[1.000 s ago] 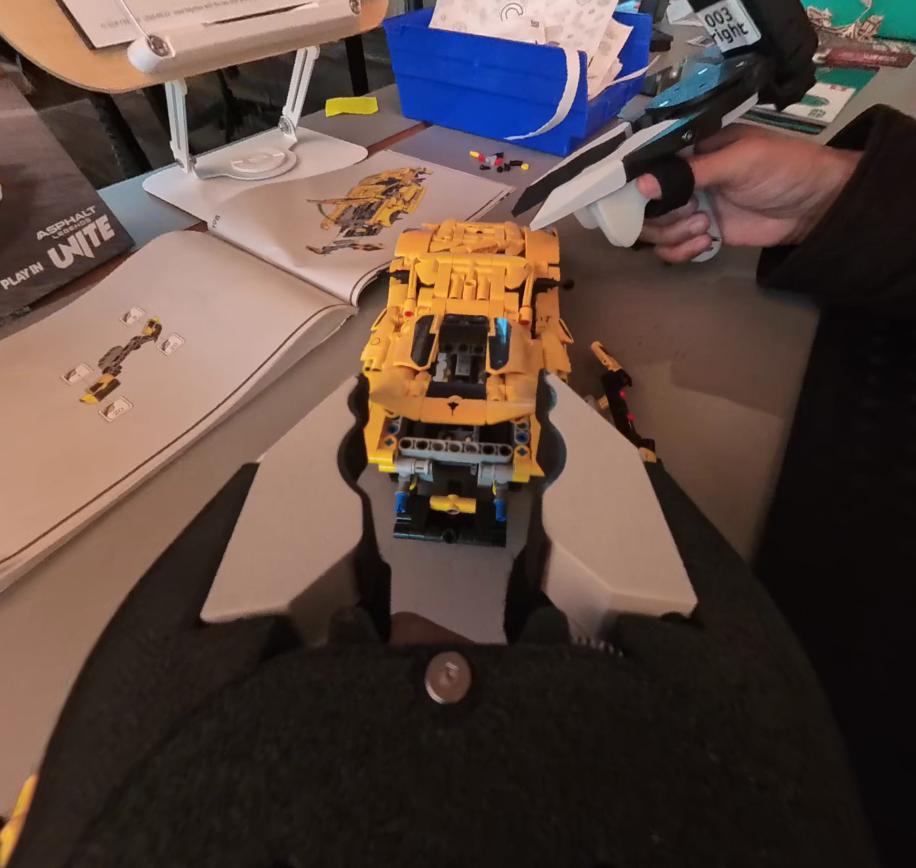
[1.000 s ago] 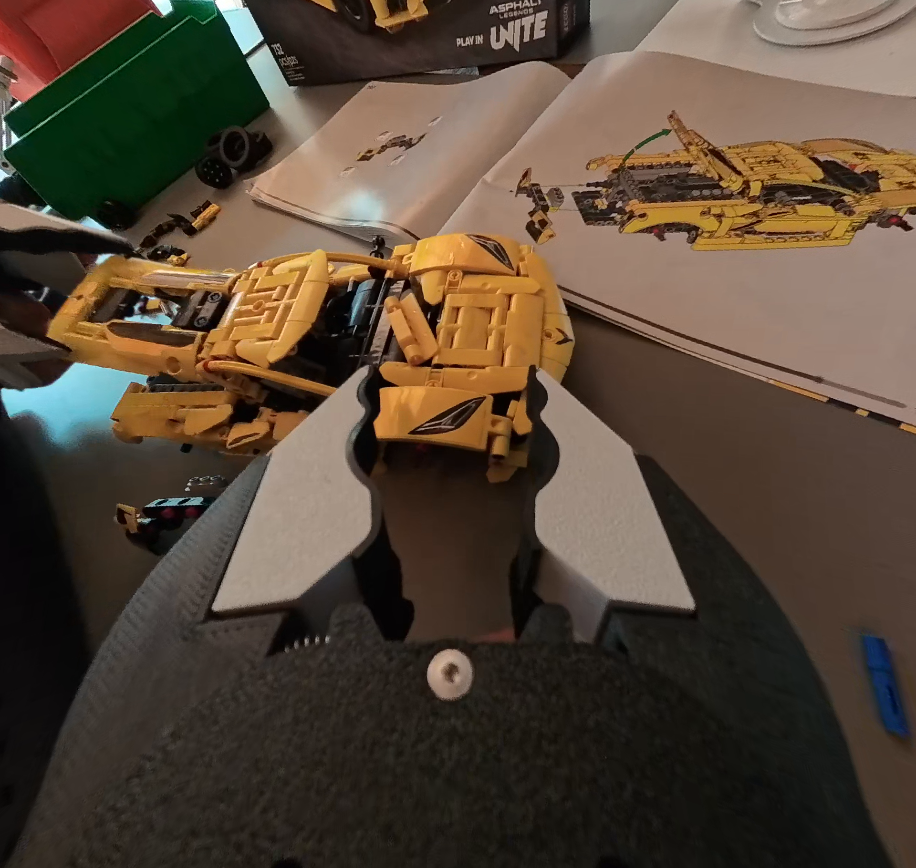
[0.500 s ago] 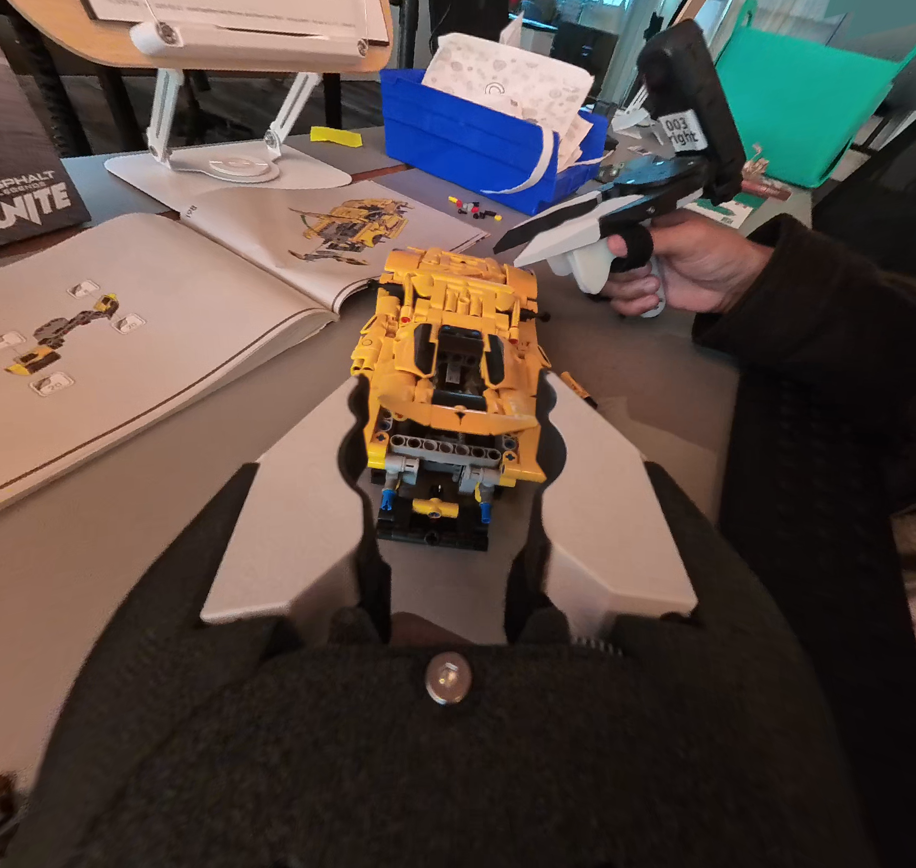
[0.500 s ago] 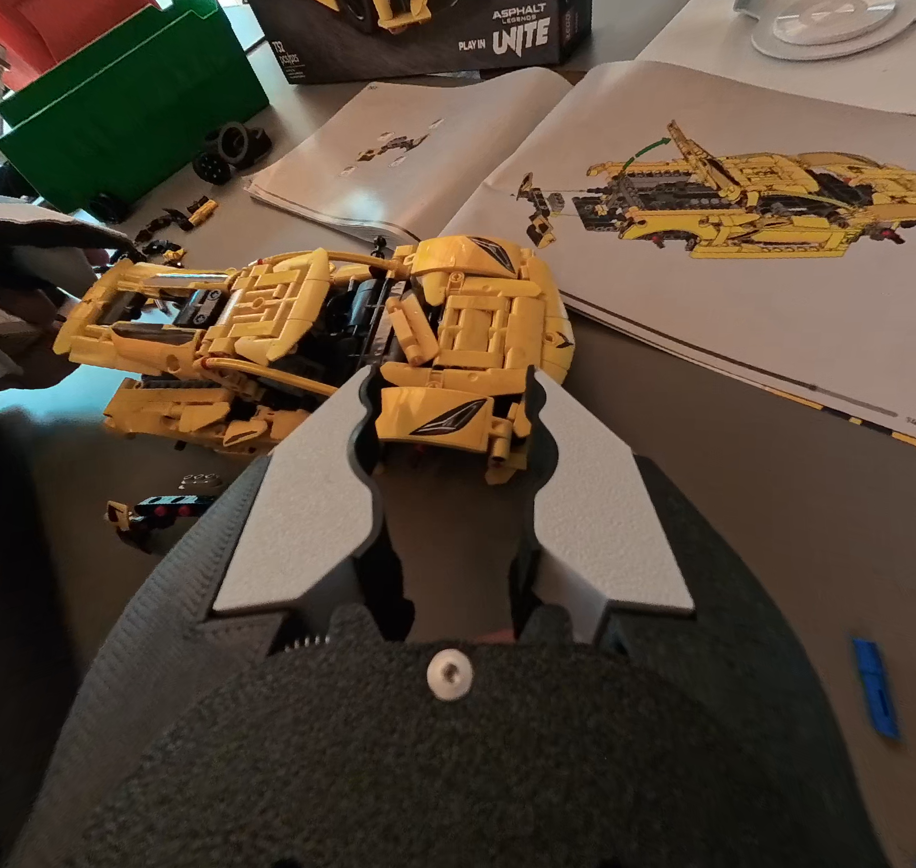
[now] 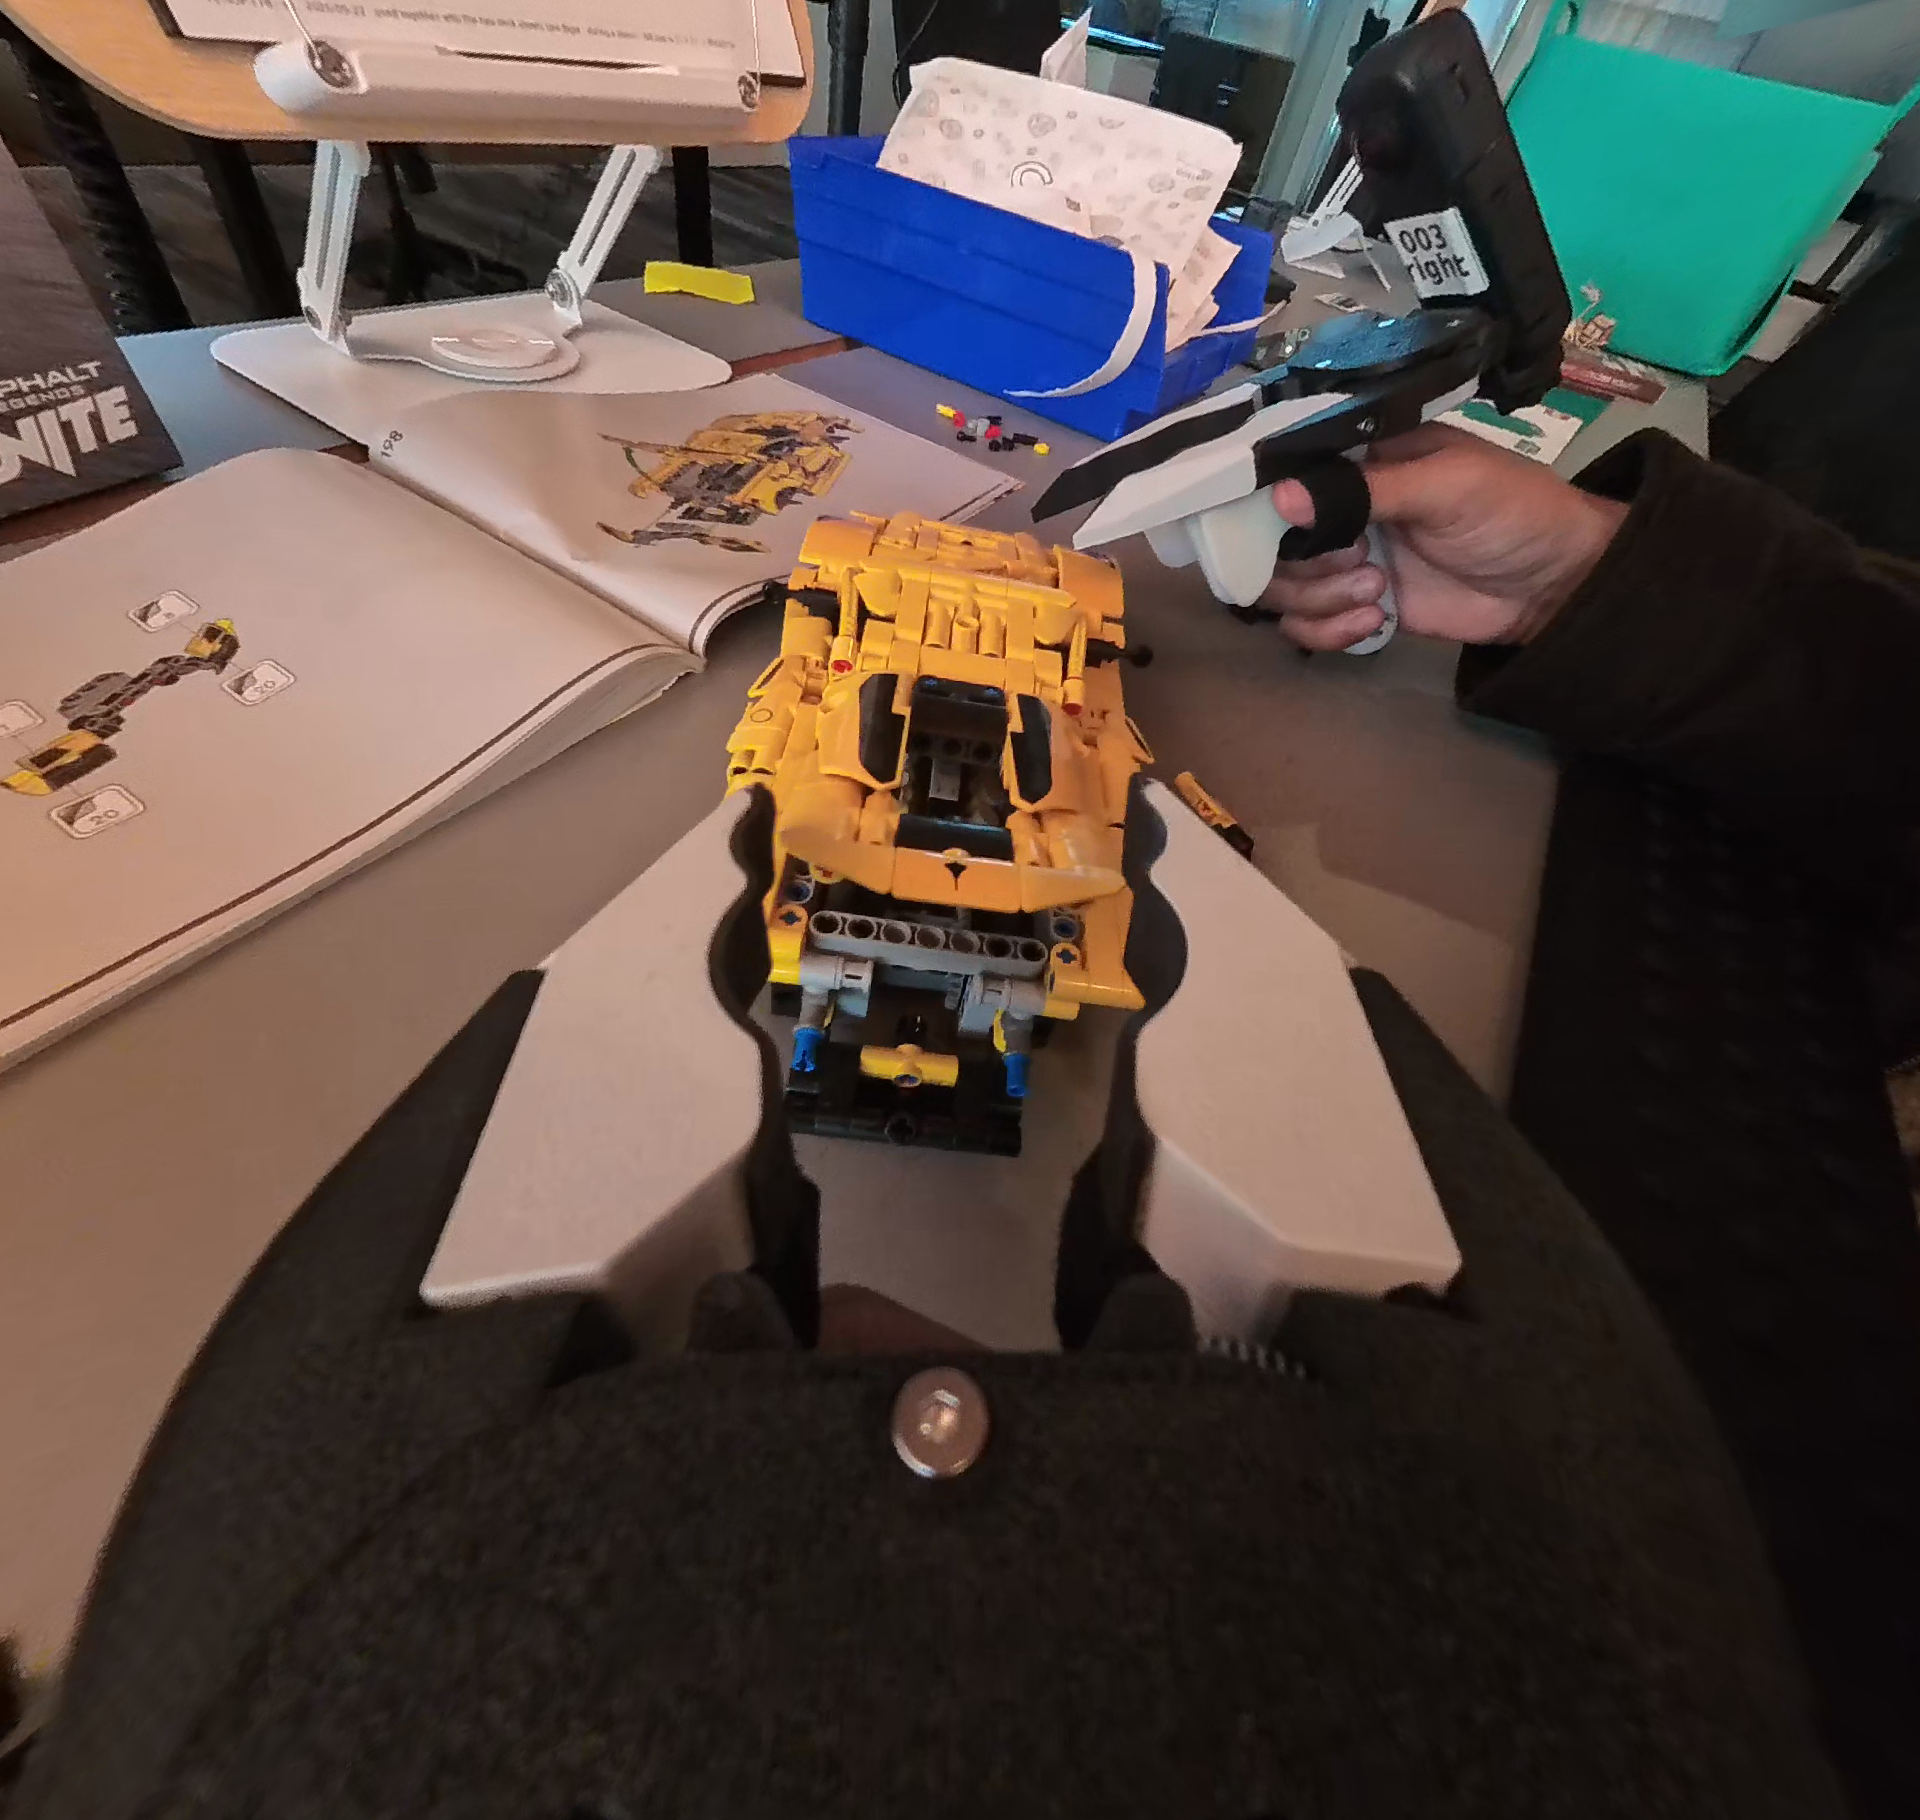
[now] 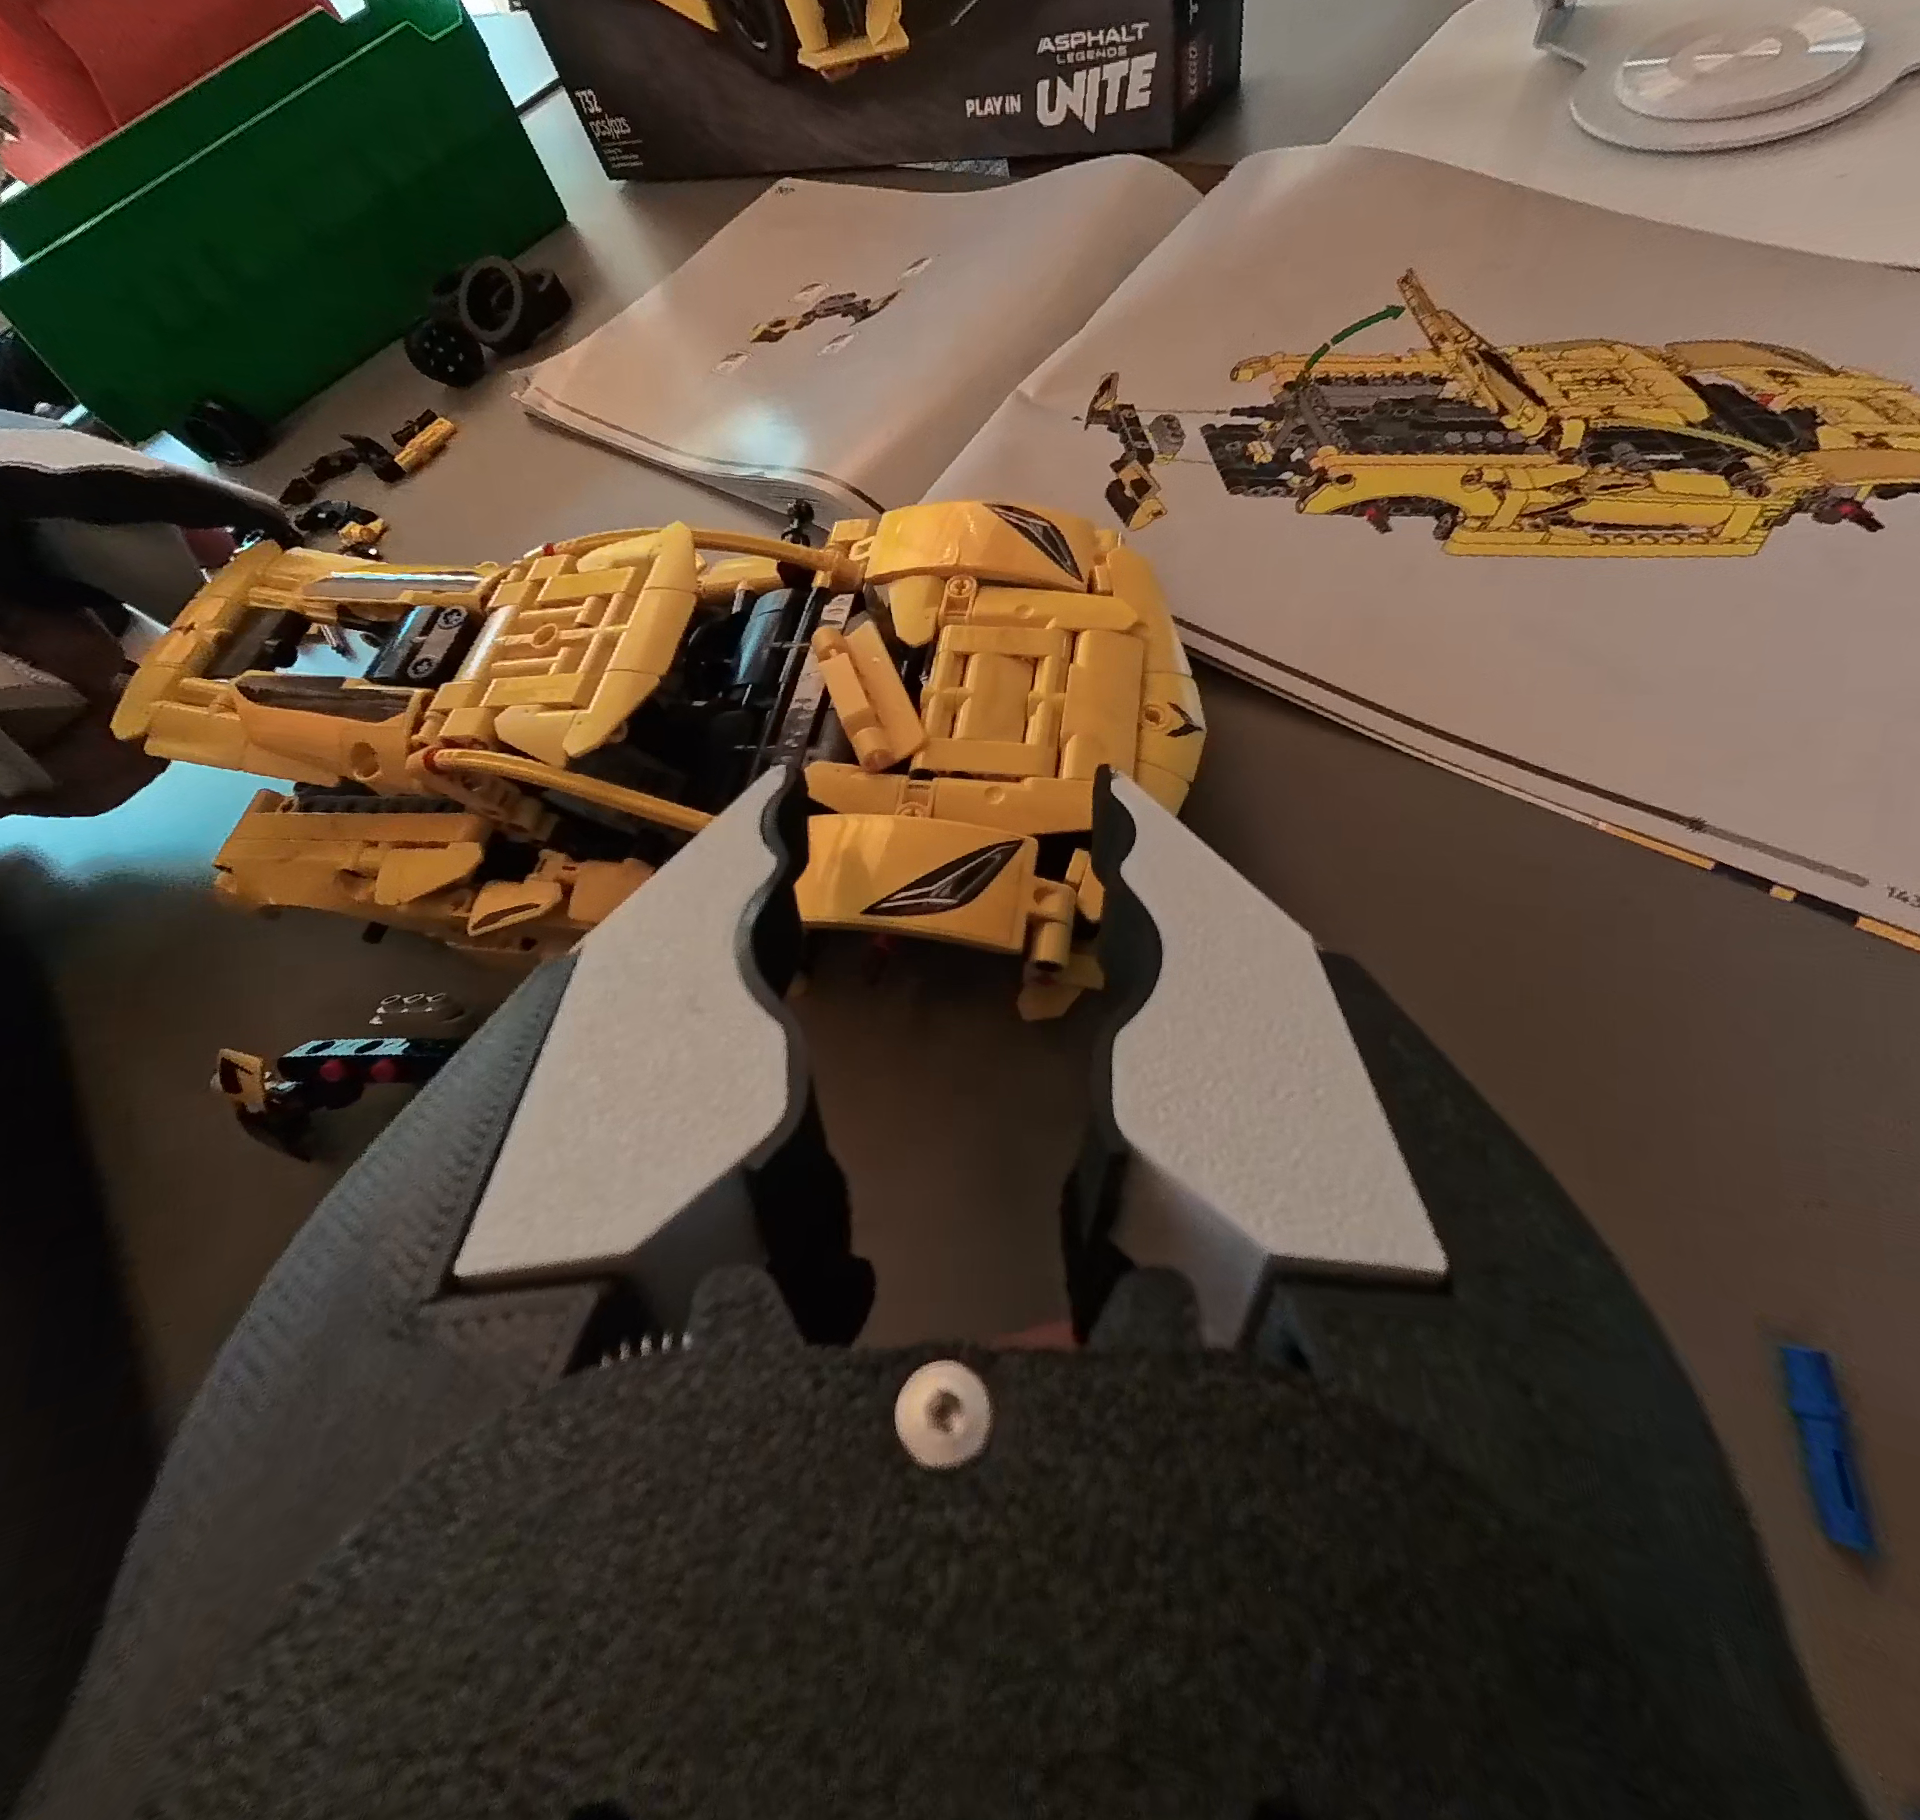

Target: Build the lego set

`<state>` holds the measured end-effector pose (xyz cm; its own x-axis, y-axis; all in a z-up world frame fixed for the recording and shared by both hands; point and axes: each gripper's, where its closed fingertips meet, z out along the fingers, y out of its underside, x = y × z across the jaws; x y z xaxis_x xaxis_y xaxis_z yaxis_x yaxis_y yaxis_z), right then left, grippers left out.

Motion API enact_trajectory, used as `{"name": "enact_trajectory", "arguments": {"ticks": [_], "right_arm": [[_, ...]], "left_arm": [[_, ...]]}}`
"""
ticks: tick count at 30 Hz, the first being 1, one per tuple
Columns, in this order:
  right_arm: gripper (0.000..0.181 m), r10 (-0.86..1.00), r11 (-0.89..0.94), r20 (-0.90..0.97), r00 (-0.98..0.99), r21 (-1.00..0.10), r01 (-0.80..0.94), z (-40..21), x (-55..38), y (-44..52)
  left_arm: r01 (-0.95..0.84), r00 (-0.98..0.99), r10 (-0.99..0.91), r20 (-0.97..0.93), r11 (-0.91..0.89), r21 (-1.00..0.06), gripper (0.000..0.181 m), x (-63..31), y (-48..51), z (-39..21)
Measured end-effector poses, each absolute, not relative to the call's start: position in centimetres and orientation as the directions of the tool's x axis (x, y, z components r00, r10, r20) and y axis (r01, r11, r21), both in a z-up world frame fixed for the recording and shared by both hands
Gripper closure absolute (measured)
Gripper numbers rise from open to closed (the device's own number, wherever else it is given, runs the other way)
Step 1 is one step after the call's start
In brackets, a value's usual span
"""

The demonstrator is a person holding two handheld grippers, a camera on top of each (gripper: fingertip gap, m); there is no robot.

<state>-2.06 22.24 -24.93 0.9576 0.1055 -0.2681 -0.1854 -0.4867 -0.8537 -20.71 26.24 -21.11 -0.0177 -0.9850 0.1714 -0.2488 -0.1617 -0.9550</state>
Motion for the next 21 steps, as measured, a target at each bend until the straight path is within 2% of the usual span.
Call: {"name": "enact_trajectory", "arguments": {"ticks": [6,11,16,21], "right_arm": [[0.129,0.11,-0.486,-0.265,0.958,-0.855,-0.18,-24.9,-2.1,22.2],[0.146,0.174,-0.47,-0.198,0.965,-0.877,-0.095,-23.3,-3.2,22.8],[0.151,0.212,-0.568,-0.081,0.974,-0.821,0.055,-23.8,-3.6,23.6],[0.152,0.266,-0.633,-0.077,0.961,-0.766,0.114,-25.0,-3.8,24.3]], "left_arm": [[-0.222,-0.015,-0.98,0.2,-0.192,-0.956,0.114,-20.9,26.5,-20.6],[-0.216,-0.013,-0.978,0.208,-0.201,-0.956,0.114,-20.9,26.7,-20.5],[-0.203,-0.015,-0.978,0.208,-0.201,-0.958,0.114,-21.1,26.6,-20.1],[-0.182,-0.018,-0.977,0.211,-0.204,-0.962,0.114,-21.5,26.6,-19.5]]}}
